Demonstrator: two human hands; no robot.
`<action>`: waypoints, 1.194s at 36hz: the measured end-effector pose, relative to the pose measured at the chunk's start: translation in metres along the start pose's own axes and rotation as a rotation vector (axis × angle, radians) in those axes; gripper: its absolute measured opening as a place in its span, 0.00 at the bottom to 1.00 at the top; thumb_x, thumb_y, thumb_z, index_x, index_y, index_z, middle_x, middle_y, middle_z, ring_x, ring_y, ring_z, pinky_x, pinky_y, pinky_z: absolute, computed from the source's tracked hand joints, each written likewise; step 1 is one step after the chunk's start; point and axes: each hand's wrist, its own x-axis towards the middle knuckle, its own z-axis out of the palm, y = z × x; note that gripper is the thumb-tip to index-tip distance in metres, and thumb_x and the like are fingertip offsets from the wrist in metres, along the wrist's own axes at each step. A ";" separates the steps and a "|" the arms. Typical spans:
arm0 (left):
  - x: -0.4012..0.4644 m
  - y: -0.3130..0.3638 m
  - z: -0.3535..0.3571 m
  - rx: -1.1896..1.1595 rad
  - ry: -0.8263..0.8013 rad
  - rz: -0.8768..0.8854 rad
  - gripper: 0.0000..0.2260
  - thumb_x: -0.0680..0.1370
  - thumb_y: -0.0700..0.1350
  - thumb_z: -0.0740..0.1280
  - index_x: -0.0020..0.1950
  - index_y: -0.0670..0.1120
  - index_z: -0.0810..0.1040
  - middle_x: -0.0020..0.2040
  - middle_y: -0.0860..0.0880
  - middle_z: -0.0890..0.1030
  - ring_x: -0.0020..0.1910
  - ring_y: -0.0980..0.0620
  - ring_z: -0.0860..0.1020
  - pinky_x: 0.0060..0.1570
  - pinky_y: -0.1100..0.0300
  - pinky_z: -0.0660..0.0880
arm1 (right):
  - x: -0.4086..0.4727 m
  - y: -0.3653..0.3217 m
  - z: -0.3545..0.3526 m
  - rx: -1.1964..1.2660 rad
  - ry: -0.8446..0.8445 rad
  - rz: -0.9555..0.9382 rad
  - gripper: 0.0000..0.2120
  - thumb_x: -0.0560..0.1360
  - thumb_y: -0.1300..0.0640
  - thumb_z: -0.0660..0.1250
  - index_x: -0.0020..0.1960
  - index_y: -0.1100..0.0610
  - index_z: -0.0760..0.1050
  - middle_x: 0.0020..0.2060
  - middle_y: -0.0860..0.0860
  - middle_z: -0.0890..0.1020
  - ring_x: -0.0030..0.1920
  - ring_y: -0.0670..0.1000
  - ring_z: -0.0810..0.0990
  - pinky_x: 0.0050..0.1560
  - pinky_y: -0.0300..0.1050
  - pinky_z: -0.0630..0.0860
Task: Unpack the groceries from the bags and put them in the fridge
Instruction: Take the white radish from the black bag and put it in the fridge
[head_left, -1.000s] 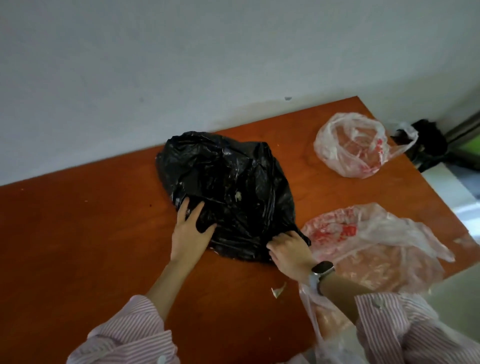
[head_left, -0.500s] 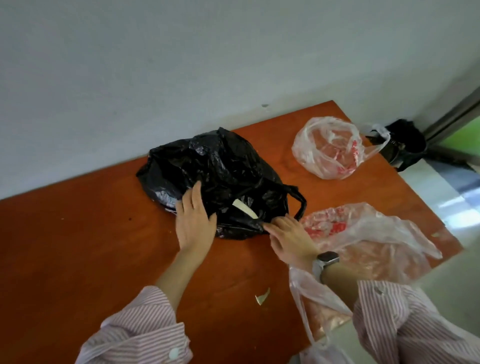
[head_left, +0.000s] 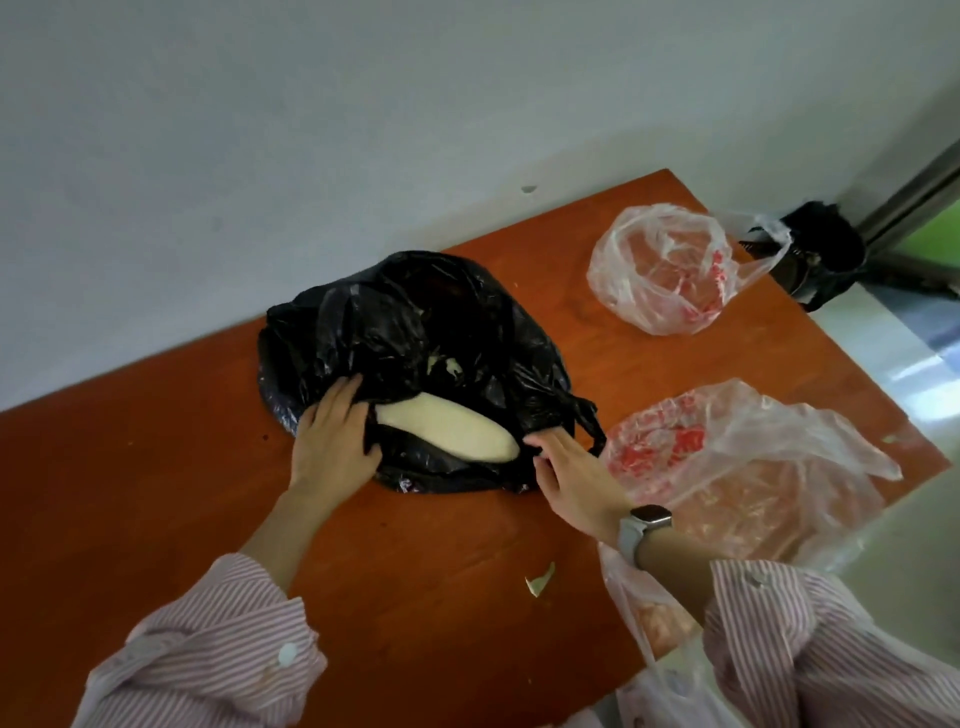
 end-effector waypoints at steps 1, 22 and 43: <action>0.002 -0.003 -0.003 -0.016 -0.011 -0.043 0.27 0.70 0.47 0.70 0.66 0.40 0.70 0.74 0.43 0.62 0.74 0.44 0.57 0.69 0.45 0.58 | 0.004 -0.004 -0.001 -0.024 0.041 -0.014 0.15 0.80 0.58 0.55 0.65 0.60 0.68 0.60 0.57 0.72 0.55 0.56 0.75 0.47 0.47 0.75; 0.001 0.007 -0.025 -0.282 0.285 -0.181 0.08 0.74 0.41 0.69 0.41 0.41 0.71 0.37 0.43 0.76 0.34 0.41 0.76 0.36 0.51 0.73 | 0.068 -0.042 0.009 -0.164 -0.409 0.137 0.35 0.76 0.49 0.64 0.75 0.57 0.48 0.66 0.59 0.66 0.61 0.58 0.71 0.57 0.50 0.73; 0.001 -0.019 -0.039 -0.130 0.191 -0.215 0.10 0.72 0.35 0.65 0.51 0.41 0.80 0.52 0.45 0.80 0.55 0.42 0.72 0.41 0.52 0.70 | 0.092 -0.142 -0.144 0.335 0.153 -0.054 0.26 0.63 0.47 0.76 0.58 0.50 0.73 0.51 0.43 0.78 0.51 0.44 0.77 0.49 0.39 0.75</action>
